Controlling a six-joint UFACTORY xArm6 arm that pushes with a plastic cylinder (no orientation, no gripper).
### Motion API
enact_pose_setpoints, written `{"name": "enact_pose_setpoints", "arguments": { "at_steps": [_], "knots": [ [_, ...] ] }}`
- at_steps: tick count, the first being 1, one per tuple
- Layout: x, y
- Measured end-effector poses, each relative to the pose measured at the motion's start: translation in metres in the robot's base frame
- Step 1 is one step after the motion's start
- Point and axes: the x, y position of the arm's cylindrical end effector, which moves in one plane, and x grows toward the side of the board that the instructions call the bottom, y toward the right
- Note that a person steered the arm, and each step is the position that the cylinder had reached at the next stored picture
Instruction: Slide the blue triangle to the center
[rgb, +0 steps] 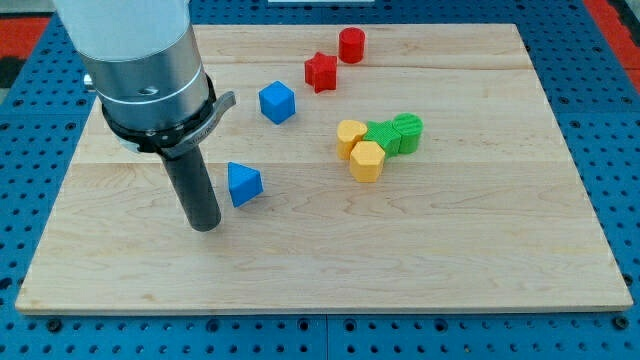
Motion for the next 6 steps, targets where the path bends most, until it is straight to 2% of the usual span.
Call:
{"name": "enact_pose_setpoints", "arguments": {
  "at_steps": [4,5,6],
  "knots": [
    [-0.069,0.047],
    [-0.079,0.049],
    [-0.07,0.034]
  ]
}}
